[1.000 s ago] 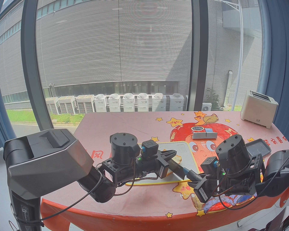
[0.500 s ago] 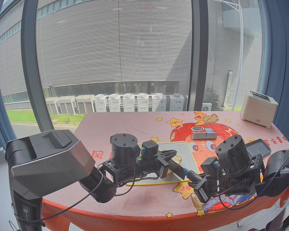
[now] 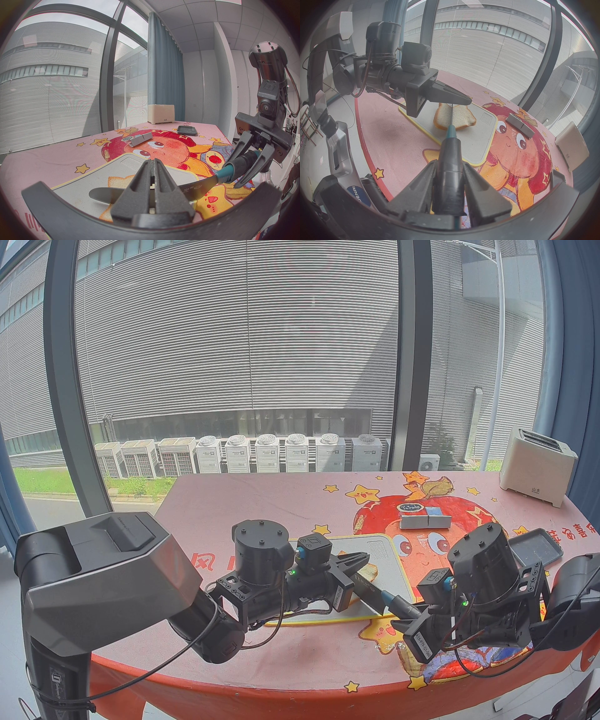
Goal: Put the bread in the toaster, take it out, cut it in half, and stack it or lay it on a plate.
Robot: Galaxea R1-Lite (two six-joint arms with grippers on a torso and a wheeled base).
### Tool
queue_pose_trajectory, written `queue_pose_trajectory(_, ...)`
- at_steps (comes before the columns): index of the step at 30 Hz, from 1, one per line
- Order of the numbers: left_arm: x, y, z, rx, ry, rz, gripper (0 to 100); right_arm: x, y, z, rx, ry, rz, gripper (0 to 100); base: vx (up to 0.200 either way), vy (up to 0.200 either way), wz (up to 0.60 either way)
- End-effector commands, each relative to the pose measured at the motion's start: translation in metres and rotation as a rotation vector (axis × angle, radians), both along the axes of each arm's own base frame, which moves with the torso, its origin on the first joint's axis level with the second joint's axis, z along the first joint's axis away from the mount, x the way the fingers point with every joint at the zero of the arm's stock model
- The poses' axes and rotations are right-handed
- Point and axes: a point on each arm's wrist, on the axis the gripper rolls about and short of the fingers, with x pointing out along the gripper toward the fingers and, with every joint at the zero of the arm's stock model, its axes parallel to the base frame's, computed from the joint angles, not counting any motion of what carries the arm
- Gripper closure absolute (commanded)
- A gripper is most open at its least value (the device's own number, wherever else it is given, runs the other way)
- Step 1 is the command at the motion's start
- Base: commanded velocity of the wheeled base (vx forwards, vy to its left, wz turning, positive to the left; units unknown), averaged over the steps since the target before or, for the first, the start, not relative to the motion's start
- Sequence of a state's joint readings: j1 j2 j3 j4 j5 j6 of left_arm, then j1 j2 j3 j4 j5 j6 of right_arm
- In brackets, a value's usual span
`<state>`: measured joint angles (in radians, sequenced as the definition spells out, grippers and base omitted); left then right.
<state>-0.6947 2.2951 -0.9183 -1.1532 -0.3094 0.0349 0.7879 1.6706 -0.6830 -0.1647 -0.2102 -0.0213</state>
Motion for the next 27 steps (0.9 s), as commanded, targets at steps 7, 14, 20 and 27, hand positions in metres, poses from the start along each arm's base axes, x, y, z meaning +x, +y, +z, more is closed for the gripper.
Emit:
queue_pose_trajectory(7, 0.000, -0.002, -0.011, 0.021, 0.025, -0.004, 100, 0.000, 0.000, 0.000, -0.001, 0.001, 0.001, 100, 0.000, 0.000, 0.00)
queue_pose_trajectory(14, 0.000, -0.002, -0.008, 0.004, 0.005, -0.004, 100, 0.000, 0.000, 0.000, 0.001, 0.000, 0.000, 100, 0.000, 0.000, 0.00)
queue_pose_trajectory(20, 0.001, -0.001, 0.009, -0.061, -0.036, 0.004, 100, 0.000, -0.001, 0.002, 0.012, -0.004, -0.004, 100, 0.000, 0.000, 0.00)
queue_pose_trajectory(27, -0.001, 0.003, 0.035, -0.124, -0.065, 0.014, 100, -0.001, 0.000, 0.001, 0.010, 0.000, -0.005, 100, 0.000, 0.000, 0.00)
